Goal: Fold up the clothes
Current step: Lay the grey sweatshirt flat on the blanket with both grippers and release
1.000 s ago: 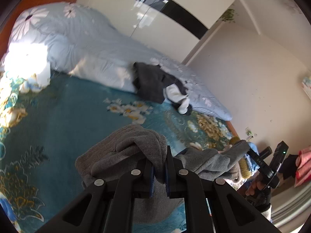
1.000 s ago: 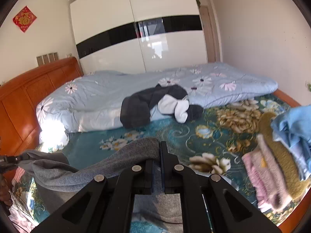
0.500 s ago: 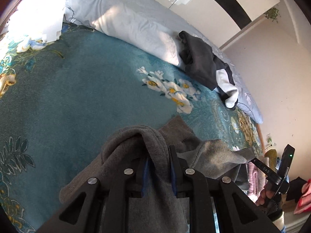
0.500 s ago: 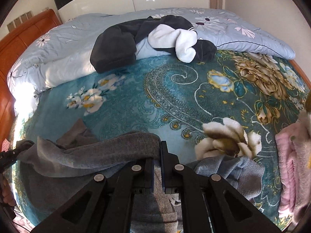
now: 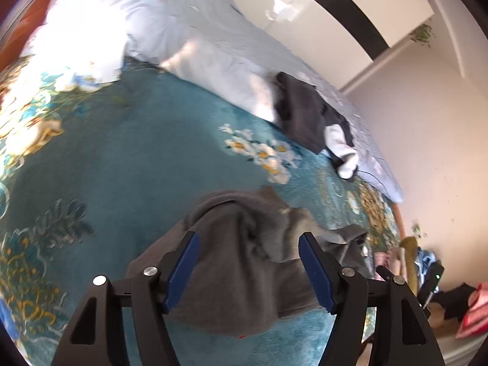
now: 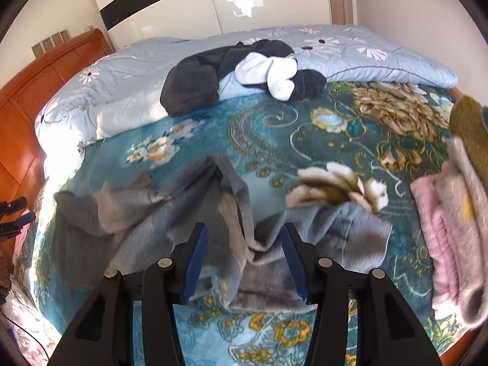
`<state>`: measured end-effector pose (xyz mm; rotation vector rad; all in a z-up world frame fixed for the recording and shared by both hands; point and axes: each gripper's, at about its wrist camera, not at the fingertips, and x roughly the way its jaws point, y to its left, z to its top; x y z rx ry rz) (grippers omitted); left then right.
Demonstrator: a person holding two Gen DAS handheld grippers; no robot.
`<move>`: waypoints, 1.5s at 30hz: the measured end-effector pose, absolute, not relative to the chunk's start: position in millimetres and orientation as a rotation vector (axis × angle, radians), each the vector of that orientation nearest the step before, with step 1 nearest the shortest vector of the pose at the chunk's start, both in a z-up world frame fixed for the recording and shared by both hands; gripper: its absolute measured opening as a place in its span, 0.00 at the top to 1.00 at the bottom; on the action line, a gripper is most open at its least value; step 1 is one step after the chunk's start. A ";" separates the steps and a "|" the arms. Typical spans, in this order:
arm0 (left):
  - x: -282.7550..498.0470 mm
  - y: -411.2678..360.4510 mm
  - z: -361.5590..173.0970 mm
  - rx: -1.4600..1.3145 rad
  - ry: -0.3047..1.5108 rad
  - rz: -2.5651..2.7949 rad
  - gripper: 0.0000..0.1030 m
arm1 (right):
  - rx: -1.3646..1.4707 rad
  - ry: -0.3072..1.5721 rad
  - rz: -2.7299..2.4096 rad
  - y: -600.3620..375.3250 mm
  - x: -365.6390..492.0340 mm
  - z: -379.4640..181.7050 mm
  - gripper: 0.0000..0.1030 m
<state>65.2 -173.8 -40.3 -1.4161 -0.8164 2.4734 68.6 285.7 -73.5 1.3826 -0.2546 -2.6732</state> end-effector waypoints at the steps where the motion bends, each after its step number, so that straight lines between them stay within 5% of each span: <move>1: 74.0 -178.9 -51.4 -1.463 -0.836 2.486 0.30 | 1.398 -0.262 -2.654 284.8 74.0 -81.3 0.50; 12: 113.5 -185.3 -152.7 -1.744 -1.254 2.205 0.32 | 1.492 -0.322 -2.610 276.3 68.4 -121.9 0.50; 14: 111.4 -183.7 -151.9 -1.708 -1.282 2.207 0.37 | 1.480 -0.355 -2.619 276.1 61.8 -119.5 0.58; 17: 106.8 -183.3 -149.6 -1.641 -1.325 2.199 0.67 | 1.483 -0.372 -2.621 275.1 55.6 -116.9 0.85; 22: 102.2 -184.1 -152.3 -1.552 -1.398 2.167 0.89 | 1.460 -0.365 -2.658 281.2 53.6 -108.0 0.93; 38: 8.0 -213.2 -12.7 -1.025 -1.243 2.408 0.92 | 1.227 -0.372 -2.844 336.2 -16.6 -26.2 0.94; 45: -89.8 -201.7 -30.8 -1.146 -1.180 2.490 0.92 | 1.339 -0.346 -2.805 342.6 -88.3 -48.8 0.94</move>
